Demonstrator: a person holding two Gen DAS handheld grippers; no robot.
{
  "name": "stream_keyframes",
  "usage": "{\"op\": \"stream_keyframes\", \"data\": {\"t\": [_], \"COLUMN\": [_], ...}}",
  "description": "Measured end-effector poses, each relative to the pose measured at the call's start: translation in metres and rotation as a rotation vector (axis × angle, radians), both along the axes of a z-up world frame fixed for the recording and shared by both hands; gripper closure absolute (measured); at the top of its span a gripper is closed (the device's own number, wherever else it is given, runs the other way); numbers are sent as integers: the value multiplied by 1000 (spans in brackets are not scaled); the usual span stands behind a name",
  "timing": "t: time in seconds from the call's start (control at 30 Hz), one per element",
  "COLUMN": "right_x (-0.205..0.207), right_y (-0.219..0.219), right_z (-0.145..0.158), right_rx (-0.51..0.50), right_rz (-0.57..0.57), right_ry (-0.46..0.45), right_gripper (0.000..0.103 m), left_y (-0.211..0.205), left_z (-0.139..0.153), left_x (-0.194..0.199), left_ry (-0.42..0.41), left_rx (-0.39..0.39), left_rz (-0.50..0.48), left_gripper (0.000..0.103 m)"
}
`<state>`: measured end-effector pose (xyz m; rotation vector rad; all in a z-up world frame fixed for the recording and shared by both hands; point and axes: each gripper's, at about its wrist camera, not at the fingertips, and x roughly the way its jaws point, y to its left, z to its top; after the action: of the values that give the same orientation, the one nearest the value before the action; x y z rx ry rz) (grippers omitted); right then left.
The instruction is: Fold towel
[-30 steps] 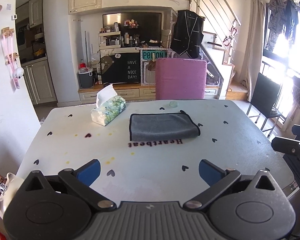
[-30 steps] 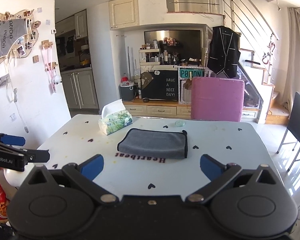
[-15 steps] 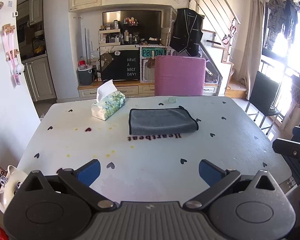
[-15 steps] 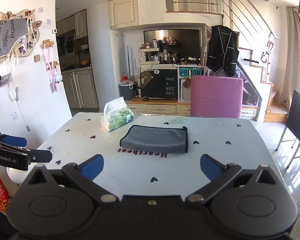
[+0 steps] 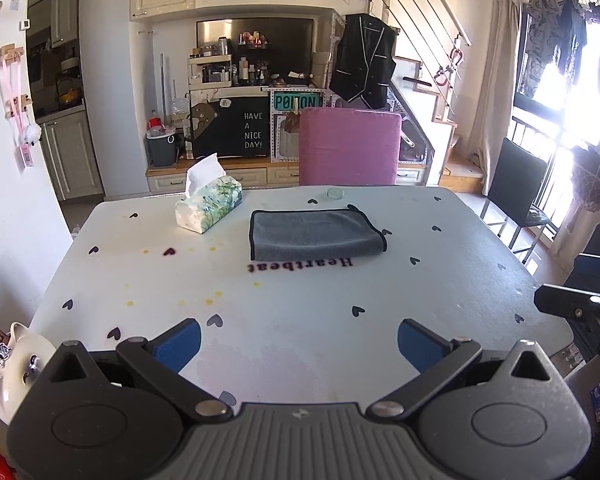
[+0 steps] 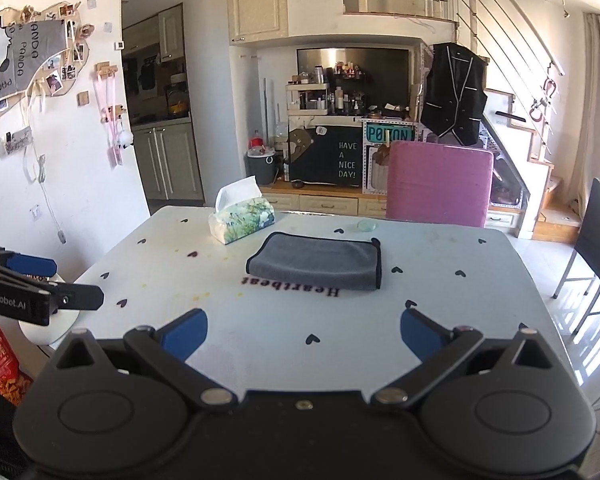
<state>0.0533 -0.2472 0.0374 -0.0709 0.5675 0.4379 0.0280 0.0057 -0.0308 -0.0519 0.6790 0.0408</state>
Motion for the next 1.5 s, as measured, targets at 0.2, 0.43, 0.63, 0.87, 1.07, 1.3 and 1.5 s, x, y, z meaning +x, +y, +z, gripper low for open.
{"op": "stream_keyframes", "data": {"t": [0.2,0.43,0.63,0.87,1.07,1.3,1.5], "right_x": [-1,-2,-1,-1,-1,-1,-1], "right_y": [0,-1,-1,-1,-1,-1,-1], "right_z": [0,-2,-2,-2,-1,-2,-1], "right_rx": [-2,-5,-6,-5,-5,-4,-5], "right_rz": [-5,-4,-6,-5,-5,-4,-5], "right_ry": [2,10,10,11,12,13,11], "right_gripper": [0,0,0,0,0,0,0], "left_y": [0,-1,-2,-2,-1,-1,-1], "left_z": [1,0,-1,-1,0,0,0], "left_x": [-2,-4,-4,-4,-4,-4,-4], "left_ry": [2,0,0,-1,-1,0,-1], "left_rx": [-6,-9,-10,-9,-9,-10,-10], "left_rz": [-8,-11,-13,-13,-13,-13,-13], "left_gripper": [0,0,0,0,0,0,0]}}
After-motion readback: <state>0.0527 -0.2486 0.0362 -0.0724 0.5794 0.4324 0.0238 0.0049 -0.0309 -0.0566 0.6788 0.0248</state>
